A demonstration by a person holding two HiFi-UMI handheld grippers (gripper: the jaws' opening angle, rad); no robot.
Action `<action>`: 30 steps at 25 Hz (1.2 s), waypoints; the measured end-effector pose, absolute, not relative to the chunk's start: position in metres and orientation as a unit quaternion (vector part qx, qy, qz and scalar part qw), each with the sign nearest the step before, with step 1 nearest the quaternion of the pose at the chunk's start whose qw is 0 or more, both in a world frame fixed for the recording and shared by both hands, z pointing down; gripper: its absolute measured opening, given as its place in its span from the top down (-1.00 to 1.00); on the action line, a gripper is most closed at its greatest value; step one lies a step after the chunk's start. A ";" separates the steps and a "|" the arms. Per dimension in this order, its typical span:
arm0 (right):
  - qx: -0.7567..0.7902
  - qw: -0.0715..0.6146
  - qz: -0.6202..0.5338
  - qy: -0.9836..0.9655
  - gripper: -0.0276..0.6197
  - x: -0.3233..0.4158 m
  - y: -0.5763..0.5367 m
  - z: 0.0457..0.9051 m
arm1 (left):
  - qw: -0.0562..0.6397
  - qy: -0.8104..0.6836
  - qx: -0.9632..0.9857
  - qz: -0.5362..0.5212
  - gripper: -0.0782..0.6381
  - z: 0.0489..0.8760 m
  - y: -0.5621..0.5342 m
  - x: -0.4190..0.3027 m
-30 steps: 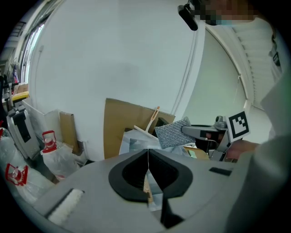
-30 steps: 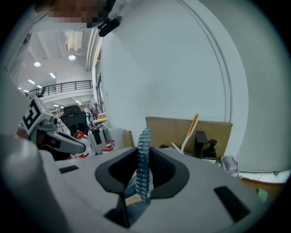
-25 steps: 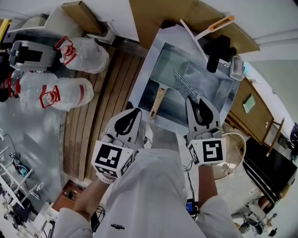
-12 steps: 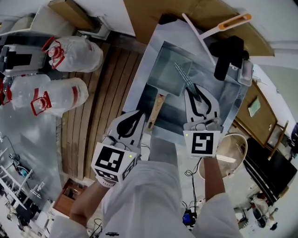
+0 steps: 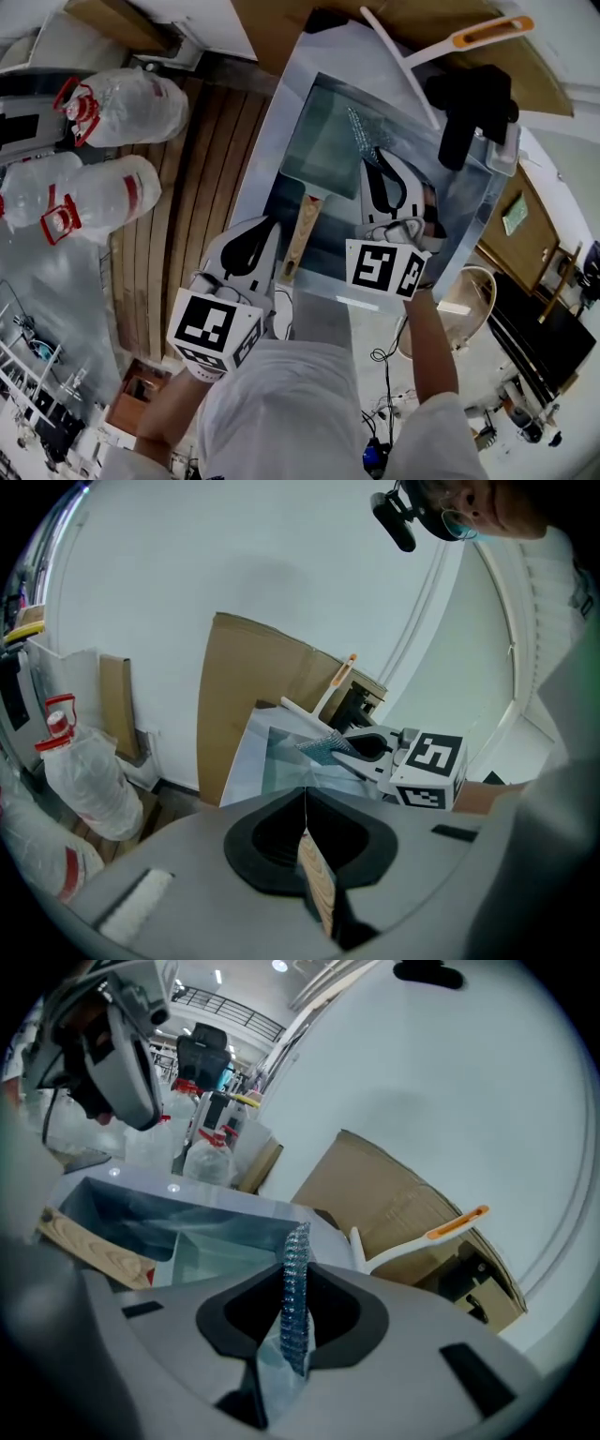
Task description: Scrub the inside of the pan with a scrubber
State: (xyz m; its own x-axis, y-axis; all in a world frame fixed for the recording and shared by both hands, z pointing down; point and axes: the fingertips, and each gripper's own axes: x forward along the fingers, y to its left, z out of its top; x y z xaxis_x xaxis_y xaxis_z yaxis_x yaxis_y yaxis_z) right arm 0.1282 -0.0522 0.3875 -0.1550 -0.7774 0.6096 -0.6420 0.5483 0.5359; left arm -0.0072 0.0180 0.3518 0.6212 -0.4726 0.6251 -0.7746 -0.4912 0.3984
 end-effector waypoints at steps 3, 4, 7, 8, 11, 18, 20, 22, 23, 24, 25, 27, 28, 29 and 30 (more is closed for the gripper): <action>0.465 0.464 -0.069 -0.751 0.71 0.133 -0.059 0.404 | 0.342 -0.377 0.831 0.222 0.76 0.359 0.014 -0.005; 0.463 0.469 -0.070 -0.749 0.71 0.134 -0.062 0.409 | 0.344 -0.378 0.830 0.221 0.76 0.361 0.013 -0.004; 0.455 0.483 -0.076 -0.744 0.71 0.136 -0.069 0.422 | 0.348 -0.384 0.826 0.222 0.76 0.367 0.009 -0.003; 0.451 0.485 -0.077 -0.745 0.71 0.136 -0.072 0.426 | 0.348 -0.387 0.824 0.222 0.76 0.369 0.007 -0.003; 0.442 0.487 -0.086 -0.748 0.71 0.133 -0.080 0.434 | 0.344 -0.397 0.821 0.223 0.76 0.373 0.001 -0.002; 0.416 0.521 -0.110 -0.737 0.71 0.134 -0.090 0.452 | 0.350 -0.403 0.813 0.231 0.76 0.378 -0.003 -0.002; 0.405 0.533 -0.115 -0.734 0.71 0.137 -0.092 0.462 | 0.351 -0.403 0.813 0.232 0.76 0.380 -0.003 -0.002; 0.394 0.539 -0.120 -0.735 0.71 0.138 -0.093 0.470 | 0.353 -0.403 0.812 0.232 0.76 0.381 -0.002 -0.001; 0.389 0.541 -0.120 -0.736 0.71 0.136 -0.092 0.472 | 0.354 -0.403 0.812 0.231 0.76 0.381 -0.002 -0.001; 0.383 0.544 -0.117 -0.738 0.71 0.134 -0.091 0.474 | 0.354 -0.403 0.812 0.231 0.76 0.381 -0.001 -0.002; 0.377 0.546 -0.112 -0.740 0.71 0.132 -0.090 0.476 | 0.354 -0.403 0.812 0.230 0.76 0.380 -0.001 -0.002; 0.367 0.547 -0.095 -0.747 0.71 0.129 -0.087 0.481 | 0.355 -0.404 0.811 0.229 0.76 0.380 -0.001 -0.002; 0.364 0.545 -0.083 -0.751 0.71 0.129 -0.085 0.483 | 0.355 -0.405 0.811 0.228 0.76 0.380 -0.001 -0.002; 0.361 0.543 -0.069 -0.755 0.71 0.129 -0.084 0.485 | 0.355 -0.405 0.811 0.228 0.76 0.380 -0.001 -0.002; 0.358 0.540 -0.052 -0.760 0.71 0.129 -0.082 0.486 | 0.356 -0.405 0.811 0.227 0.76 0.380 -0.001 -0.002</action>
State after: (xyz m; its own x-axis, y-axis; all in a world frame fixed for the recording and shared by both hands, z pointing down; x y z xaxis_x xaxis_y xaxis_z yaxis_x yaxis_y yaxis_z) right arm 0.1294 -0.0822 0.4864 -0.1600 -0.6001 0.7837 -0.4887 0.7380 0.4653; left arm -0.0025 -0.0007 0.3802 0.5686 -0.4954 0.6567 -0.8187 -0.4188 0.3929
